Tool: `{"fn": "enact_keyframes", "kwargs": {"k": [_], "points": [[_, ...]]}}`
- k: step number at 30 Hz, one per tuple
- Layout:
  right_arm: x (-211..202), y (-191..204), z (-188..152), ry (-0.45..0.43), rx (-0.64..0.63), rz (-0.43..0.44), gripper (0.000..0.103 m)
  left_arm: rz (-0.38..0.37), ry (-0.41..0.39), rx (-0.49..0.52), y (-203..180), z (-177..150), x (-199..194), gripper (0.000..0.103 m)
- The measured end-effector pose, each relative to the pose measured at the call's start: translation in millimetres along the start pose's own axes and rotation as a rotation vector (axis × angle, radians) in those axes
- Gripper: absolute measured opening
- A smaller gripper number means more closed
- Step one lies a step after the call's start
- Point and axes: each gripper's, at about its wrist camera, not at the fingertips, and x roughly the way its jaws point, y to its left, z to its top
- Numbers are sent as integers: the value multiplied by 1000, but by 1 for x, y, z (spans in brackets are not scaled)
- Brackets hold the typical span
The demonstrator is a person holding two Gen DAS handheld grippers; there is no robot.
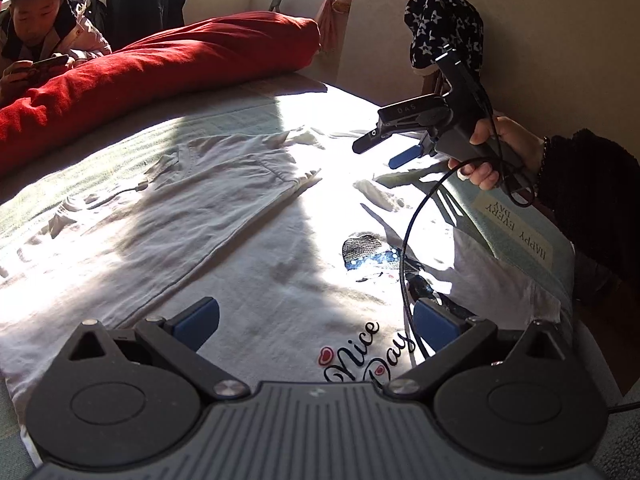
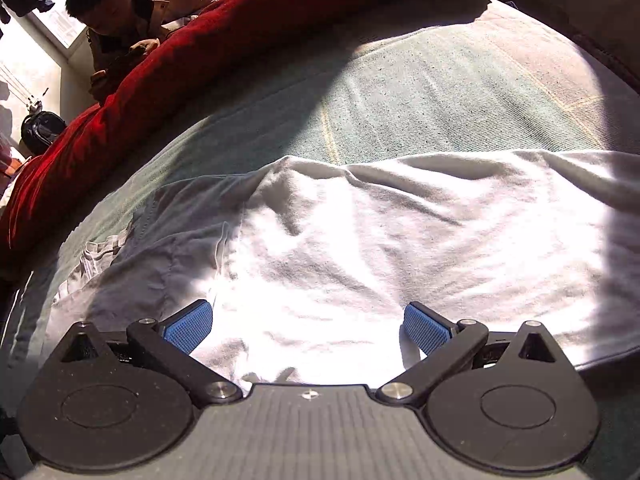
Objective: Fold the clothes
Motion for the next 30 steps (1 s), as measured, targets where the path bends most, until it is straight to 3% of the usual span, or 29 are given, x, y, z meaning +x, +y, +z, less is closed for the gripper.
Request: {"fn": "enact_keyframes", "kwargs": {"k": [5, 12, 15, 22, 26, 30], "points": [[-13, 3, 10, -55, -13, 6, 103, -44, -28, 9, -9, 16, 16, 102], [21, 45, 50, -36, -92, 96, 103, -59, -70, -49, 7, 19, 45, 102], [46, 63, 58, -8, -149, 78, 103, -77, -81, -93, 21, 13, 52, 102], [54, 68, 64, -65, -190, 18, 103, -27, -62, -97, 29, 7, 55, 102], [59, 71, 68, -97, -213, -16, 103, -34, -75, -90, 27, 8, 50, 102], [43, 43, 55, -83, -181, -39, 103, -6, -58, -75, 18, 10, 50, 102]]}}
